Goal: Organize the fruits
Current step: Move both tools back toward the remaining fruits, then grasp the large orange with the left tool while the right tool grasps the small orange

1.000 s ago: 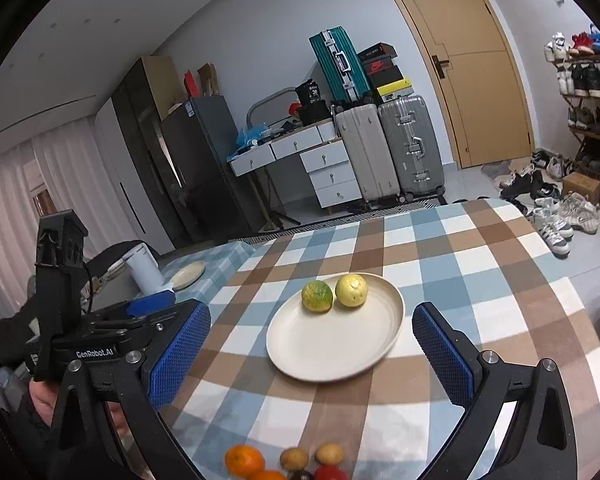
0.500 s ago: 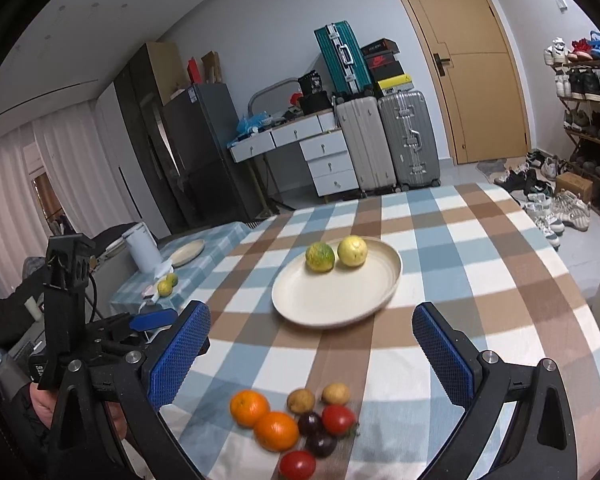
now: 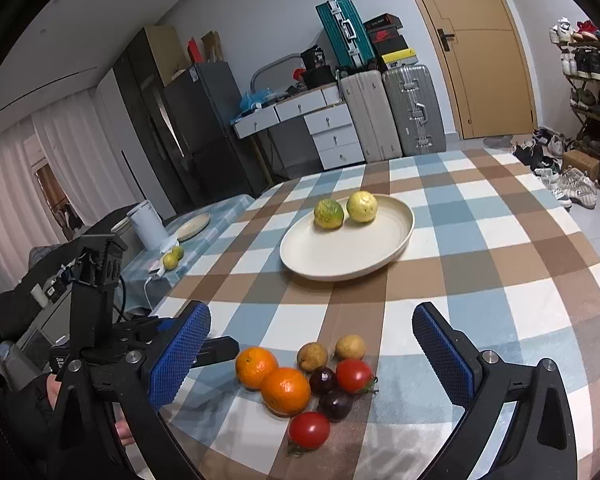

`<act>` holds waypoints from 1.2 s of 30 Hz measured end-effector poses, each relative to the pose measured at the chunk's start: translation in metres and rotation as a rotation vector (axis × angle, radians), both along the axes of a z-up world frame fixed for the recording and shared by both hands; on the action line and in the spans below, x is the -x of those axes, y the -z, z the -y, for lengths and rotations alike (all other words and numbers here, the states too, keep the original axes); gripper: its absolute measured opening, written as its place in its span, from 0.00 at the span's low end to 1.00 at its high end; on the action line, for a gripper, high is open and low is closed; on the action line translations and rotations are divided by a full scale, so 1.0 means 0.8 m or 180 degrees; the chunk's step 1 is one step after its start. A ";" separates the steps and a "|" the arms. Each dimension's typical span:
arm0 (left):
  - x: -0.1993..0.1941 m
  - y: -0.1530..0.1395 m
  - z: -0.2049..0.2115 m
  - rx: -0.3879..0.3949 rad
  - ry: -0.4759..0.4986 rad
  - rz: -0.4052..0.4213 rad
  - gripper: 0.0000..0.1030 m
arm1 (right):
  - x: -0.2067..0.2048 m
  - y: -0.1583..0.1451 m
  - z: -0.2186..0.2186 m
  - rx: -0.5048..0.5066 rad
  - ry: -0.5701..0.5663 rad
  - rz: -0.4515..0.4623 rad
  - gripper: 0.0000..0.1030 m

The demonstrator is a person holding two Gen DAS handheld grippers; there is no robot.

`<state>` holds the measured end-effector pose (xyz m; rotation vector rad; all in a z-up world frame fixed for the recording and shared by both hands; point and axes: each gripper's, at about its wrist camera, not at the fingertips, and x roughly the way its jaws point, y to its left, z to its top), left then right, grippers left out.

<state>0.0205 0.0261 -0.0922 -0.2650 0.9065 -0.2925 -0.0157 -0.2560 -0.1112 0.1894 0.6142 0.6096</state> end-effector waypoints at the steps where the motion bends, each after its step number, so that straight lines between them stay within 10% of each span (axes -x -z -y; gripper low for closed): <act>1: -0.001 0.002 0.001 0.0018 0.0018 -0.0007 0.98 | 0.000 0.001 -0.001 0.0005 -0.0003 -0.0003 1.00; 23: -0.019 0.036 0.007 0.0549 0.0359 -0.0306 0.37 | -0.004 0.013 0.009 -0.0067 0.0018 -0.0102 1.00; 36: -0.017 0.038 -0.004 0.0679 0.0279 -0.0321 0.36 | -0.003 0.014 0.010 -0.0072 0.0004 -0.0107 1.00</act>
